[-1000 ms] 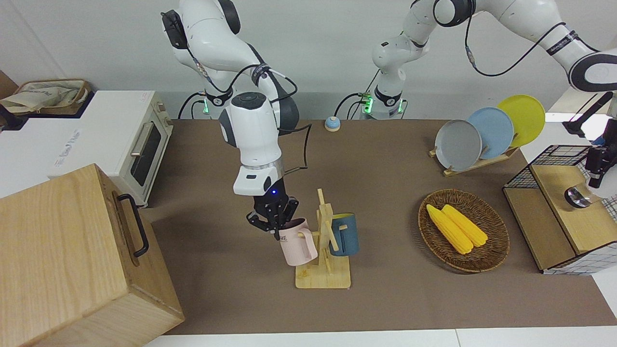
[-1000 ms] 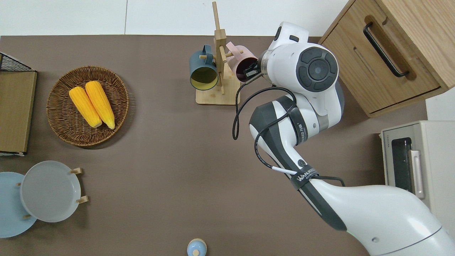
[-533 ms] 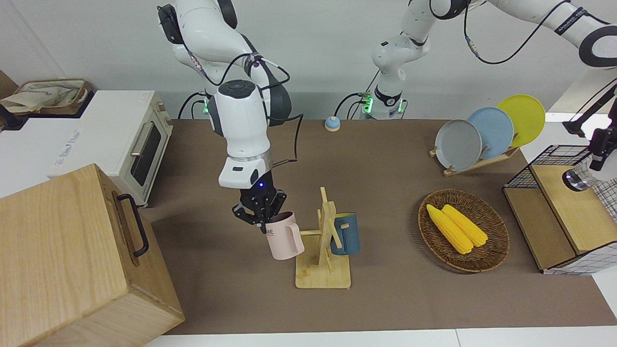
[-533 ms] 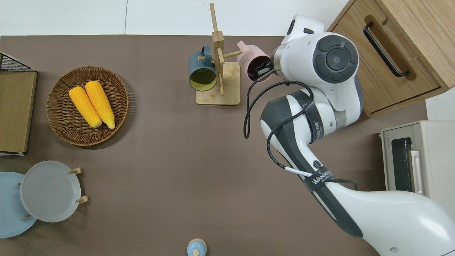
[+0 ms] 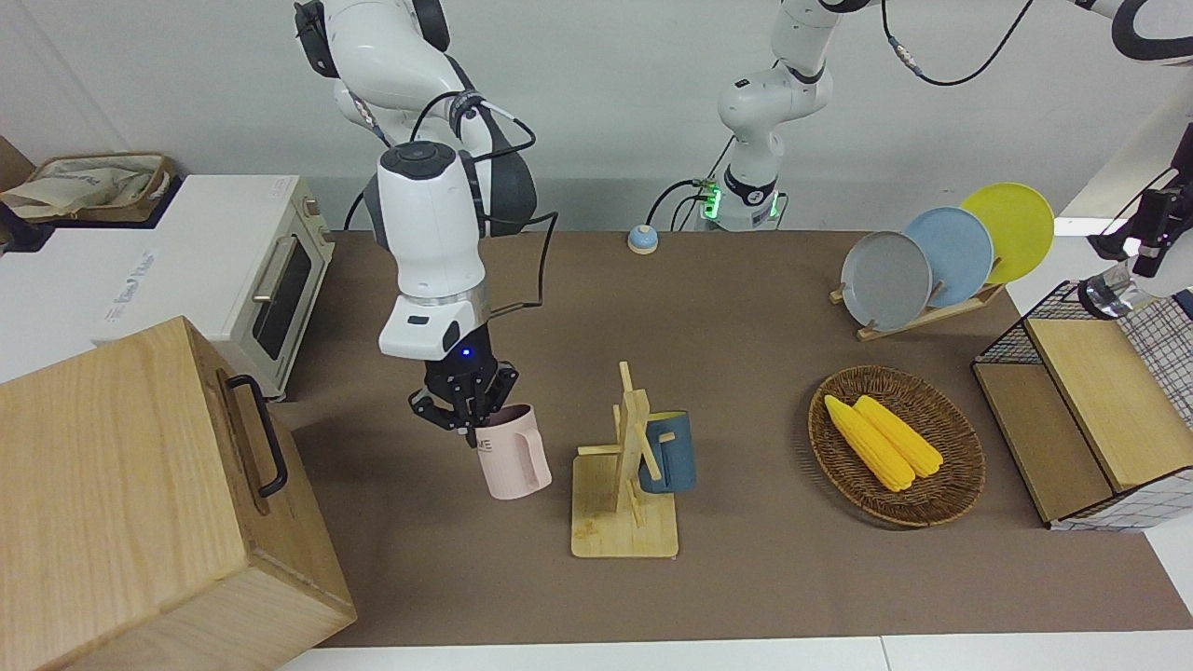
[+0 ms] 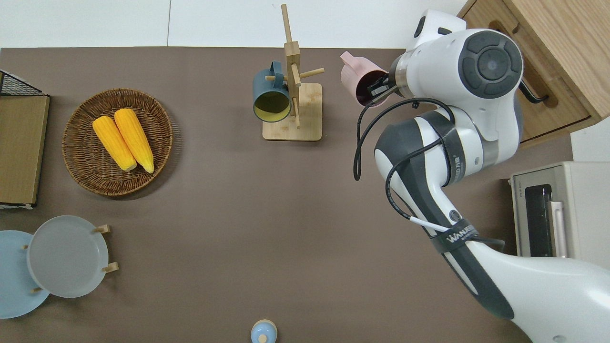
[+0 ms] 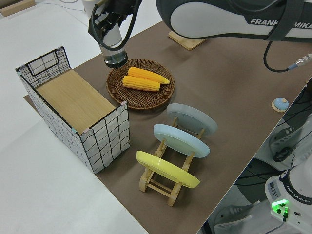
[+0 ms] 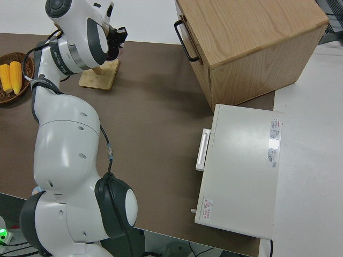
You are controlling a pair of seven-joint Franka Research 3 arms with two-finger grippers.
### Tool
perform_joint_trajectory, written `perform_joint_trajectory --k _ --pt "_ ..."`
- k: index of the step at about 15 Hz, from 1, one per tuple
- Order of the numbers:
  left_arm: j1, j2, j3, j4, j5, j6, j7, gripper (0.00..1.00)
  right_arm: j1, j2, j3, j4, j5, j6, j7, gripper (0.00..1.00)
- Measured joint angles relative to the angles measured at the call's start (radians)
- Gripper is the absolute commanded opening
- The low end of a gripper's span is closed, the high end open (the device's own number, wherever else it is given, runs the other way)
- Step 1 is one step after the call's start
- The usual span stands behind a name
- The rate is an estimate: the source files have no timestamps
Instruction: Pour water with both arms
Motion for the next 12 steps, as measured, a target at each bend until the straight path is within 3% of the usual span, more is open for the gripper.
perform_joint_trajectory --k 2,4,6,8,12 --pt "-0.039 -0.039 -0.002 -0.021 0.057 -0.02 -0.057 0.0 -0.007 -0.003 -0.001 0.0 0.0 -0.009 -0.005 0.0" --pt "-0.087 -0.098 -0.008 -0.081 0.121 -0.029 -0.122 0.0 -0.016 -0.01 -0.002 0.001 0.0 -0.075 -0.005 0.0" --pt "-0.106 -0.15 -0.038 -0.151 0.175 -0.032 -0.182 0.0 -0.025 -0.025 -0.002 0.001 0.0 -0.171 -0.005 0.0" --pt "-0.11 -0.215 -0.098 -0.24 0.196 -0.033 -0.242 0.0 -0.033 -0.056 -0.002 0.002 0.0 -0.317 -0.005 0.0" --pt "-0.113 -0.317 -0.168 -0.364 0.199 -0.04 -0.283 0.0 -0.034 -0.077 0.006 -0.001 0.001 -0.497 0.022 0.0"
